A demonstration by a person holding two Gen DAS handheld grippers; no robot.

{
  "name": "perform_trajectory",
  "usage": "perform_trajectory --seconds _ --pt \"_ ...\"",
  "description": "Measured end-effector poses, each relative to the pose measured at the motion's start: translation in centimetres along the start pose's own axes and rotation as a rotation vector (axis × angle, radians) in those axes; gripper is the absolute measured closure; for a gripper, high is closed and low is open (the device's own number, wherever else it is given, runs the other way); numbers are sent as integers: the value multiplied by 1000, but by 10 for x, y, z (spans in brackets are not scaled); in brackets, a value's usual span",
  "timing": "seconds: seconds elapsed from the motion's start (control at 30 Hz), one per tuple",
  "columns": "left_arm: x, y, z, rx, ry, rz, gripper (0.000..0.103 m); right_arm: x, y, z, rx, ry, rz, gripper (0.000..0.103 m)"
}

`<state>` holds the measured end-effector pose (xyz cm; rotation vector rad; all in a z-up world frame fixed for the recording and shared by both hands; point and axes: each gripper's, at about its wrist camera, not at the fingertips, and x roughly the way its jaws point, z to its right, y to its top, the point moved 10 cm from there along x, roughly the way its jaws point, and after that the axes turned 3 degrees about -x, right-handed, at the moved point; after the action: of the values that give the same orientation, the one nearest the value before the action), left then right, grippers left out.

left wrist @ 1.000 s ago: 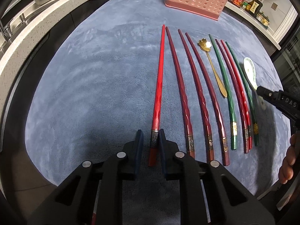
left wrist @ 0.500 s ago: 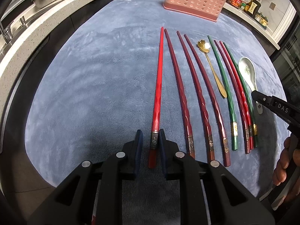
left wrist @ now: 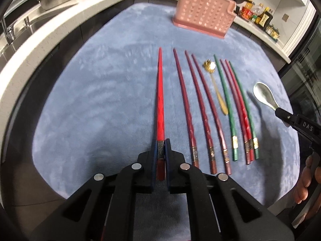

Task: Organize utensils
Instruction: 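Lift the red chopstick with the left tool while the right tool lifts the white spoon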

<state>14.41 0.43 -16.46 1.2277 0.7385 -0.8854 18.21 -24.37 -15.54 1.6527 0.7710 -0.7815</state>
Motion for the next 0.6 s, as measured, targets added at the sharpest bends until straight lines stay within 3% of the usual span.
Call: perform_trajectory --seconds 0.37,0.6 --pt "-67 47 1 -2 -24 156 96 -49 23 -13 -27 5 95 96" --pt "-97 81 2 0 -20 252 96 -54 30 -15 -41 -8 84 96"
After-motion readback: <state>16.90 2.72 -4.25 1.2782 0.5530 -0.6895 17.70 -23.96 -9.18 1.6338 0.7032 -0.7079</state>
